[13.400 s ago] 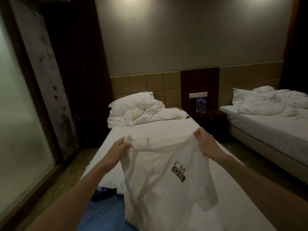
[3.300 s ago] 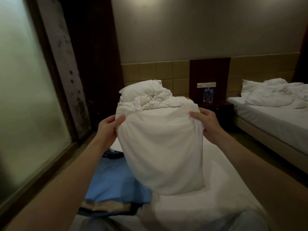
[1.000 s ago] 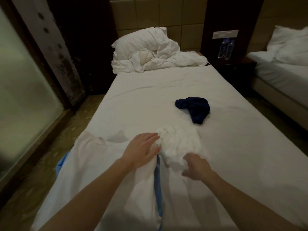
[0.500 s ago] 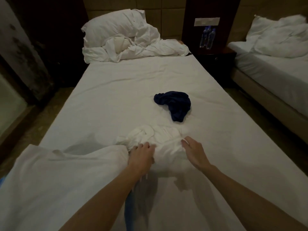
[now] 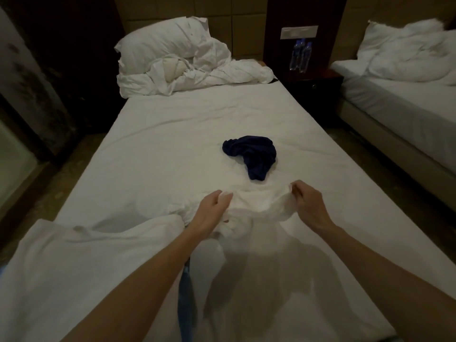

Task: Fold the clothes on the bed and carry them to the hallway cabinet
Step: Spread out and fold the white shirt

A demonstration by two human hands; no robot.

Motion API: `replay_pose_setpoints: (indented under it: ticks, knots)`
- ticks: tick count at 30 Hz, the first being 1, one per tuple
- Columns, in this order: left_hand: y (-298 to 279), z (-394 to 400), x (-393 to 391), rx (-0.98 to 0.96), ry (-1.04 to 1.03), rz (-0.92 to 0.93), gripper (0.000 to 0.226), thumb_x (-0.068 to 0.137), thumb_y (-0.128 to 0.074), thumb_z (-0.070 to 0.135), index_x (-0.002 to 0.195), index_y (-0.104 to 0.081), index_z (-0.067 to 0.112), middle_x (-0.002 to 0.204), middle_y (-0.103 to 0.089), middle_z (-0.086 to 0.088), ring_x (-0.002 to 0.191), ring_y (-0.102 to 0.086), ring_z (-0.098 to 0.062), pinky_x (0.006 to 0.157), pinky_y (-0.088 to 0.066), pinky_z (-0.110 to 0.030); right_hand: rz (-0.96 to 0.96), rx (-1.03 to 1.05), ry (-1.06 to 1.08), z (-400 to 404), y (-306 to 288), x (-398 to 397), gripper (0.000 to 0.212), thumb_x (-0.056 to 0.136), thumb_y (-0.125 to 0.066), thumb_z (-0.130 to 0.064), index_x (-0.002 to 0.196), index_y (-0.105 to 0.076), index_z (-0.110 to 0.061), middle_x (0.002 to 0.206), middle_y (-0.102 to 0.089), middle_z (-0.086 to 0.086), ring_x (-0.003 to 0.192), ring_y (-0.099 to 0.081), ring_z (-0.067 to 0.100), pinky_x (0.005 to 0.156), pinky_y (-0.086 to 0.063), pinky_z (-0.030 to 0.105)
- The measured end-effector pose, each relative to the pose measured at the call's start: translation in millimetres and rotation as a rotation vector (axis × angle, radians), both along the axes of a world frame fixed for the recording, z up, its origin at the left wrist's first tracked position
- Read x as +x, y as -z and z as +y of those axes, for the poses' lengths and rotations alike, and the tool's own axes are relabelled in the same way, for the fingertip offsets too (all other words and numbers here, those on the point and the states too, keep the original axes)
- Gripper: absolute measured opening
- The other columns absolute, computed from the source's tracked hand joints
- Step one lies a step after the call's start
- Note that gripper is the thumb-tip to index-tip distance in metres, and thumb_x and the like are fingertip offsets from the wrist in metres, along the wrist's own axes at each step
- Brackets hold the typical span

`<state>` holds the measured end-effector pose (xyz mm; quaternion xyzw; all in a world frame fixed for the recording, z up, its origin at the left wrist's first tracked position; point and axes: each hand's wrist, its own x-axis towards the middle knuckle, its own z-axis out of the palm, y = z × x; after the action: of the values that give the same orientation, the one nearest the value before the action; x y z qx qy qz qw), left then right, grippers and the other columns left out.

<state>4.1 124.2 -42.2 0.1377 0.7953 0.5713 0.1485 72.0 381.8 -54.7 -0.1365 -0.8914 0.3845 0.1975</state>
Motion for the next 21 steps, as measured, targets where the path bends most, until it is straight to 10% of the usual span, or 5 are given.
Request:
replay_pose_setpoints:
  ticks: [8,12,21]
  knots:
    - [-57,-17,18,-0.050,-0.082,0.338,0.020,0.094,-0.065,0.026,0.083,-0.057,0.010,0.075,-0.060,-0.001,0.069,-0.054,-0.010,0.065,-0.046,-0.032,0.091,-0.176,-0.115,-10,-60,33,0.033,0.101,-0.045,-0.038,0.086,-0.055,-0.010,0.077,-0.060,0.009,0.066,-0.052,0.017,0.060,-0.040,0.033]
    - [-84,-32,26,-0.035,-0.171,0.400,0.012,0.098,-0.058,0.017,0.092,-0.066,0.012,0.086,-0.068,0.003,0.077,-0.058,-0.008,0.067,-0.043,-0.017,-0.051,0.299,-0.207,-1,-74,48,0.058,0.076,-0.054,-0.076,0.089,-0.056,-0.020,0.077,-0.062,-0.004,0.069,-0.059,0.015,0.060,-0.049,0.033]
    - [-91,-5,65,-0.027,-0.017,0.285,0.029,0.097,-0.060,0.029,0.078,-0.051,0.010,0.075,-0.054,0.000,0.071,-0.050,-0.012,0.066,-0.041,-0.027,-0.127,0.521,-0.326,-12,-71,73,0.044,0.078,-0.075,-0.044,0.110,-0.061,-0.017,0.116,-0.057,-0.001,0.109,-0.052,0.022,0.088,-0.041,0.033]
